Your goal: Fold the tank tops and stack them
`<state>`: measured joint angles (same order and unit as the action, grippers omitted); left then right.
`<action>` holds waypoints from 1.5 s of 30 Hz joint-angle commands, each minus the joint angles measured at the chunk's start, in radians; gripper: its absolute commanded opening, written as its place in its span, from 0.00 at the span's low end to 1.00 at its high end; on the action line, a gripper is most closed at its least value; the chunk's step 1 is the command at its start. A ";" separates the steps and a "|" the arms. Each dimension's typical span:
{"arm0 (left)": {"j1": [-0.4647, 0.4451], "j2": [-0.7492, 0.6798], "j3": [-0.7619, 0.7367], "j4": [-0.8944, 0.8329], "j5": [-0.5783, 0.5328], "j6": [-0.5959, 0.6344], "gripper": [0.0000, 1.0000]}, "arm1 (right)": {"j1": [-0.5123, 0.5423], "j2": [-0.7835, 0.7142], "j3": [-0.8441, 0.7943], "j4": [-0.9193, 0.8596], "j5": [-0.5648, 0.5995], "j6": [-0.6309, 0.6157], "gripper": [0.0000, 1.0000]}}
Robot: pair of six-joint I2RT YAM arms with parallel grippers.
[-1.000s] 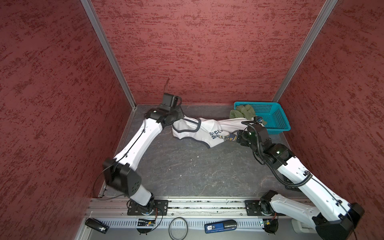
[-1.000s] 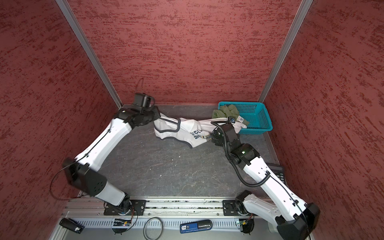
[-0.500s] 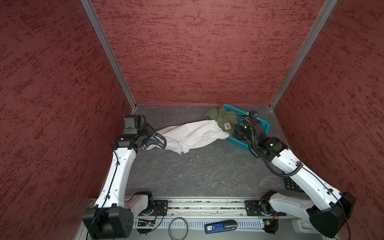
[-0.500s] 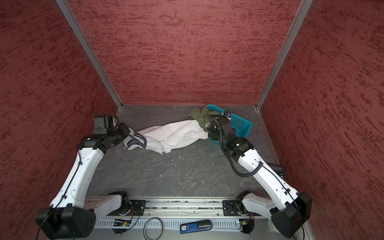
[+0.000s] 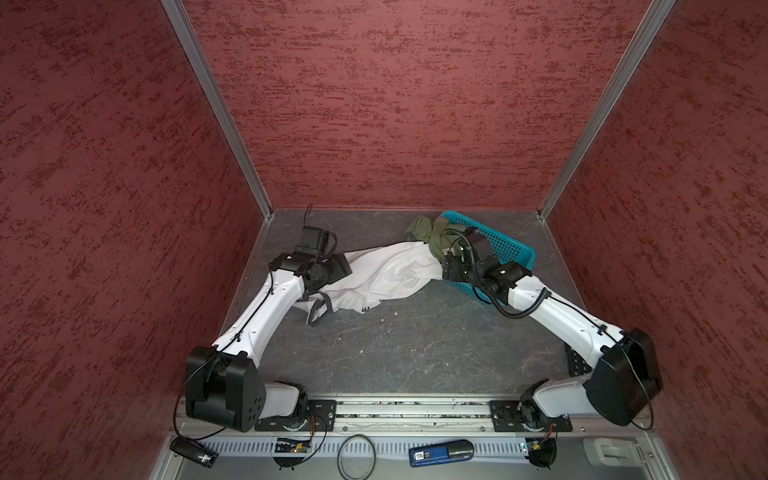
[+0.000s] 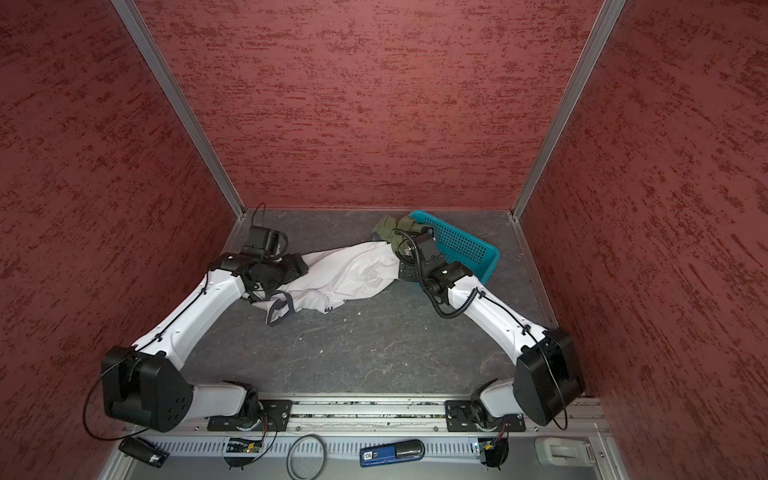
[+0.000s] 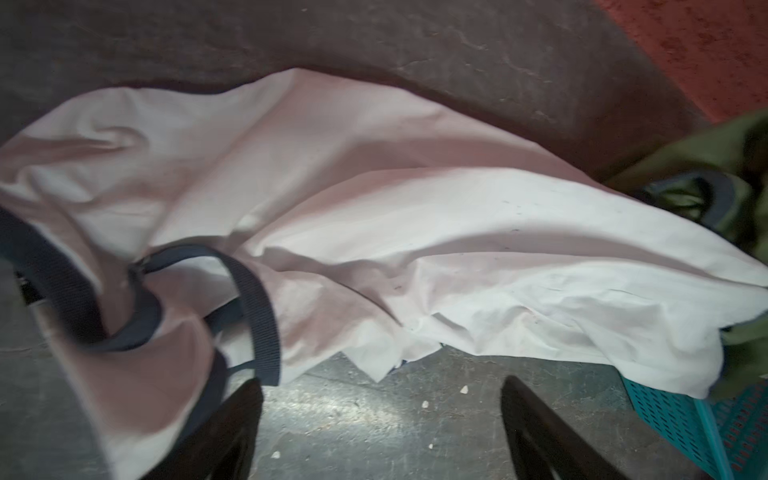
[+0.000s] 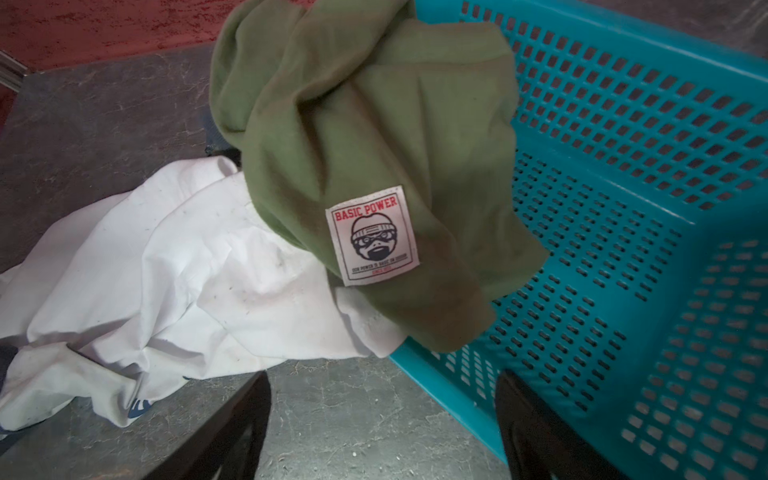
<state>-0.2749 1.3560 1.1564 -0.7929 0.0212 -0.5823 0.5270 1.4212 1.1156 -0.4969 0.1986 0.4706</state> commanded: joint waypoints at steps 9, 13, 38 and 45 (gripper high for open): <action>-0.259 0.437 0.269 0.228 -0.104 0.273 1.00 | 0.001 -0.076 -0.075 0.055 -0.024 0.045 0.86; -0.283 0.599 0.407 0.256 -0.032 0.331 1.00 | 0.002 -0.165 -0.127 0.041 0.039 0.045 0.87; -0.434 0.979 1.093 0.110 0.014 0.269 0.10 | -0.041 -0.491 -0.224 -0.059 0.260 0.031 0.88; -0.432 0.766 0.948 0.174 -0.032 0.279 0.00 | -0.047 -0.466 -0.216 -0.035 0.251 0.028 0.88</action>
<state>-0.7067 2.2353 2.1139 -0.6735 0.0280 -0.3172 0.4889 0.9543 0.8944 -0.5323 0.4309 0.4973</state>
